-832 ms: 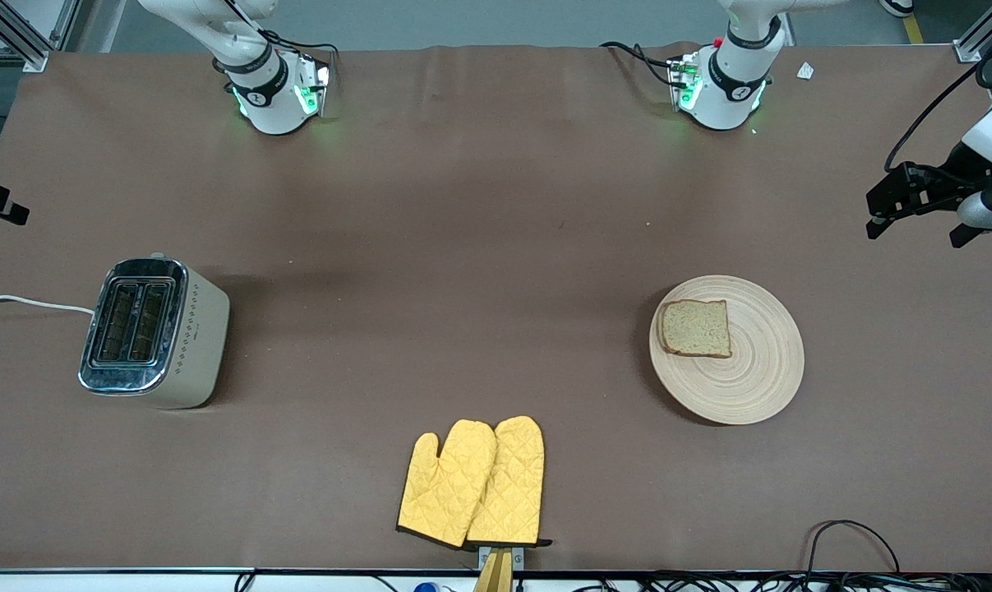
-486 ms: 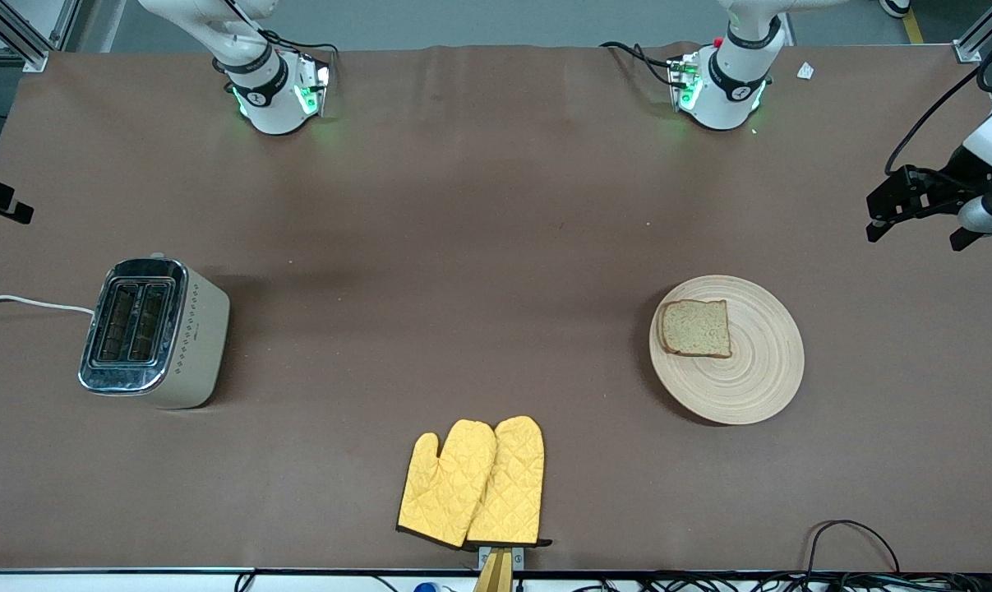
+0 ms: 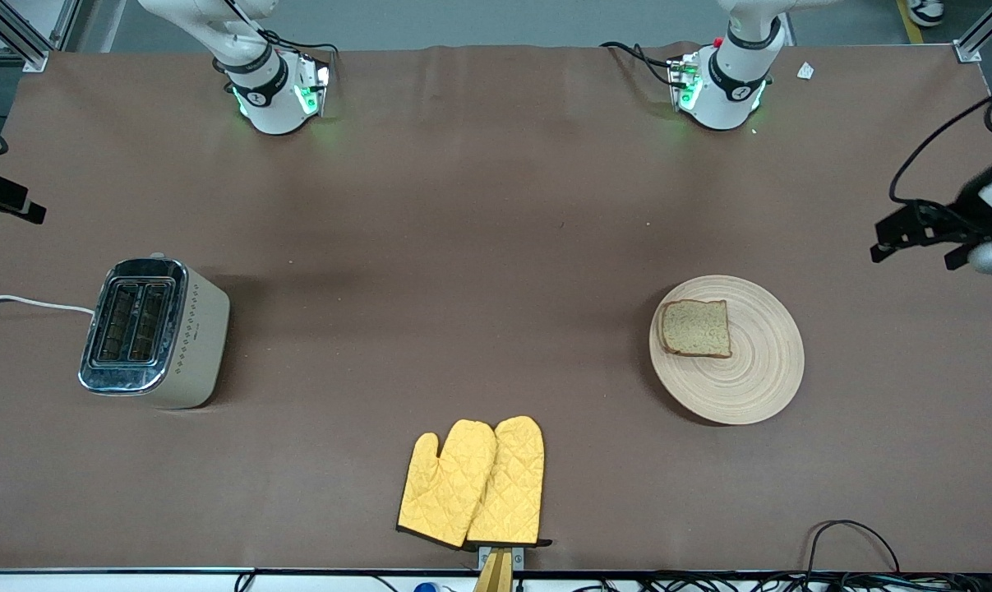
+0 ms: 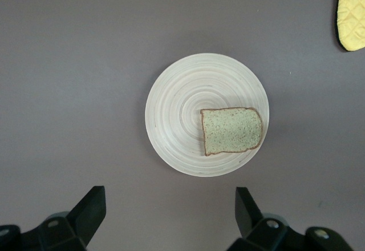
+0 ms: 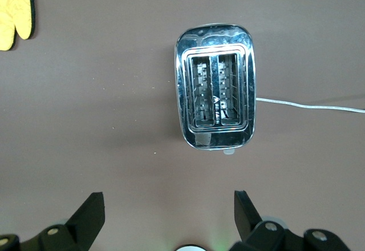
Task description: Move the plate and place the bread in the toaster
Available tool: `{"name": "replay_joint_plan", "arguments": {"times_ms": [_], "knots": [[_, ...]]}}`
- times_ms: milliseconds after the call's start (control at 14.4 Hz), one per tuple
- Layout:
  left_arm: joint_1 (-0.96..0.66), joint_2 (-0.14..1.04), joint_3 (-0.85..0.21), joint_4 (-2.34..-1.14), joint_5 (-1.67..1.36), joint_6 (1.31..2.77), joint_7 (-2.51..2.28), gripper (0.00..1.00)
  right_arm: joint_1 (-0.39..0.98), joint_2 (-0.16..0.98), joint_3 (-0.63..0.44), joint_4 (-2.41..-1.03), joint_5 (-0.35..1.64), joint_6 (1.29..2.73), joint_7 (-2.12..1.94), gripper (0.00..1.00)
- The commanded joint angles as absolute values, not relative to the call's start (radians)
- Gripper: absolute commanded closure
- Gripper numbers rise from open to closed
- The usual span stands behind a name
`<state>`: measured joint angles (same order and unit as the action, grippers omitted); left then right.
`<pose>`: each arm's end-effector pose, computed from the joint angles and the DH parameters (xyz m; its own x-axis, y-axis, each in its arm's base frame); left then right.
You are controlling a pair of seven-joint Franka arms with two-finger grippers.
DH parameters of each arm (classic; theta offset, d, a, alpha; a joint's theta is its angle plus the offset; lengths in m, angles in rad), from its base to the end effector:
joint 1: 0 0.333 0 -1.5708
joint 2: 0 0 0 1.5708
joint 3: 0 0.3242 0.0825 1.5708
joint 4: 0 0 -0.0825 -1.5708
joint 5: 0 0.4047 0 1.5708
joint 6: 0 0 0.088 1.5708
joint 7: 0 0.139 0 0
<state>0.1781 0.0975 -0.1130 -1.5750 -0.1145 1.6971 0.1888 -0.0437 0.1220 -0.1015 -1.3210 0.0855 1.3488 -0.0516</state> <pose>0.6155 0.0284 0.5532 0.9931 -0.1069 0.0472 -0.1118 -0.9867 0.1178 0.5828 -0.0677 0.6322 0.9932 -0.0747 -0.0890 -0.0816 -0.9937 -0.0771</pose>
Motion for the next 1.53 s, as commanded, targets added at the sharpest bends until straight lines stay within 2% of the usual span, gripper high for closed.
{"name": "replay_joint_plan", "arguments": {"times_ms": [0, 139, 277, 416, 624, 832, 971, 1040, 1110, 1179, 1249, 1387, 1457], "knots": [[0.364, 0.289, -0.114, -1.534, -0.289, 1.683, 0.421, 0.00, -0.038, 0.113, -0.098, -1.376, 0.075, 1.362, -0.058, 0.00], [0.454, 0.467, -0.115, -1.464, -0.406, 1.683, 0.553, 0.00, -0.043, 0.117, -0.098, -1.432, 0.080, 1.409, -0.057, 0.00], [0.468, 0.645, -0.117, -1.418, -0.491, 1.683, 0.679, 0.00, -0.040, 0.117, -0.098, -1.442, 0.080, 1.428, -0.057, 0.00], [0.466, 0.760, -0.117, -1.390, -0.550, 1.684, 0.758, 0.00, -0.037, 0.147, -0.097, -1.445, 0.097, 1.448, -0.058, 0.00], [0.448, 0.820, -0.133, -1.390, -0.607, 1.689, 0.776, 0.00, 0.000, 0.183, -0.098, -1.497, 0.207, 1.550, -0.037, 0.00], [0.442, 0.879, -0.147, -1.390, -0.638, 1.716, 0.836, 0.00, 0.066, 0.181, -0.098, -1.662, 0.293, 1.767, 0.030, 0.00], [0.442, 0.902, -0.149, -1.390, -0.652, 1.718, 0.856, 0.01, 0.113, 0.186, -0.098, -1.684, 0.293, 1.819, 0.075, 0.00], [0.442, 0.913, -0.147, -1.390, -0.660, 1.718, 0.870, 0.06, 0.133, 0.196, -0.098, -1.681, 0.293, 1.825, 0.101, 0.00], [0.442, 0.919, -0.149, -1.390, -0.661, 1.718, 0.890, 0.17, 0.150, 0.199, -0.098, -1.681, 0.293, 1.839, 0.116, 0.00], [0.442, 0.920, -0.147, -1.390, -0.661, 1.718, 0.905, 0.39, 0.164, 0.207, -0.098, -1.681, 0.293, 1.854, 0.123, 0.00], [0.443, 0.920, -0.147, -1.391, -0.663, 1.718, 0.908, 0.66, 0.170, 0.221, -0.098, -1.681, 0.293, 1.862, 0.124, 0.00], [0.442, 0.917, -0.147, -1.391, -0.661, 1.718, 0.905, 0.92, 0.189, 0.235, -0.098, -1.683, 0.296, 1.874, 0.126, 0.00], [0.442, 0.917, -0.147, -1.391, -0.661, 1.718, 0.910, 1.00, 0.195, 0.241, -0.098, -1.684, 0.298, 1.878, 0.126, 0.00]]}}
